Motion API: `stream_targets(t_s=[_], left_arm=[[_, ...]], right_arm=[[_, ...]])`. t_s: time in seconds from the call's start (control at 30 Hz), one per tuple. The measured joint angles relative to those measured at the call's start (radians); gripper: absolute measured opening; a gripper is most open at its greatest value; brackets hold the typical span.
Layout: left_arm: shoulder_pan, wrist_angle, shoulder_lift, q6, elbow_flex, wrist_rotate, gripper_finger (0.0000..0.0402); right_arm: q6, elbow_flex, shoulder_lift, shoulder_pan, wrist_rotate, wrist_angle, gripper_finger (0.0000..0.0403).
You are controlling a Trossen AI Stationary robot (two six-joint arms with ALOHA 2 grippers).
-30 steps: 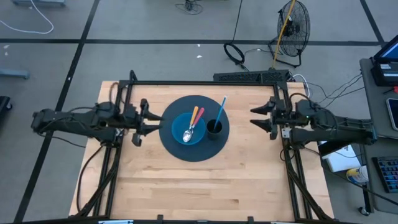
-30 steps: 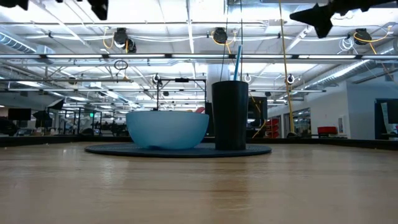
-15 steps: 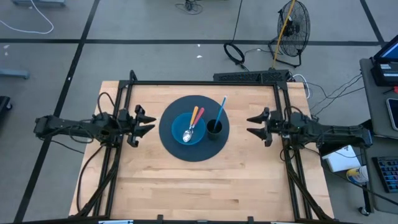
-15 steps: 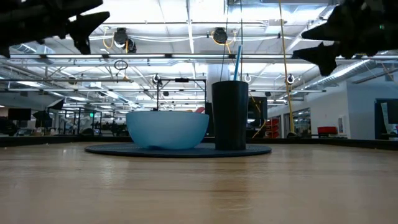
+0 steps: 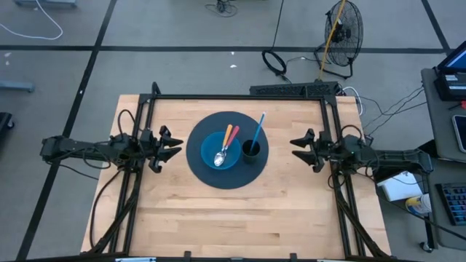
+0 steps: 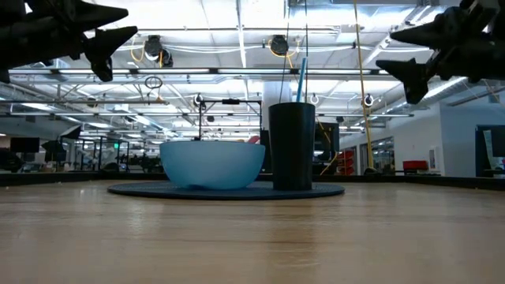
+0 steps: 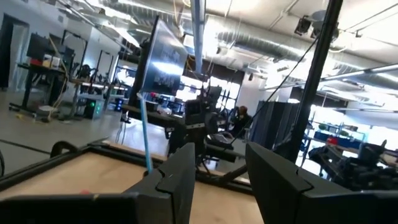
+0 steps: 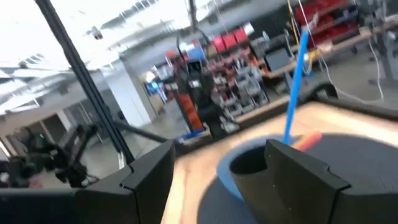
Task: Pick & Place Utensil
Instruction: Return to Home Position
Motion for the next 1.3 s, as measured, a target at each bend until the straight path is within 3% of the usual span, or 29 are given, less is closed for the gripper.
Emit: stream_targets(t_s=[0.33, 0.57, 0.7, 1.03, 1.2, 1.3], left_arm=[[-0.093, -0.047, 0.000, -0.017, -0.002, 0.085, 0.0147], [-0.194, -0.030, 0.000, 0.098, -0.003, -0.099, 0.0147], [-0.194, 0.016, -0.037, 0.205, -0.003, -0.055, 0.0147], [-0.194, -0.325, -0.370, 0.219, 0.003, 0.001, 0.0147], [-0.196, -0.394, -0.374, 0.224, 0.006, 0.007, 0.0147], [-0.196, -0.519, -0.373, 0.175, 0.004, 0.003, 0.0147]], right_arm=[[-0.011, -0.002, -0.001, 0.008, -0.060, 0.039, 0.0247], [-0.030, -0.003, -0.016, 0.006, -0.079, 0.045, 0.0247], [-0.018, -0.003, -0.027, 0.003, -0.079, 0.064, 0.0247], [0.001, -0.003, -0.076, 0.004, -0.079, 0.072, 0.0247], [-0.011, -0.003, -0.079, 0.004, -0.076, 0.066, 0.0247], [-0.020, -0.004, -0.084, 0.003, -0.077, 0.040, 0.0247]])
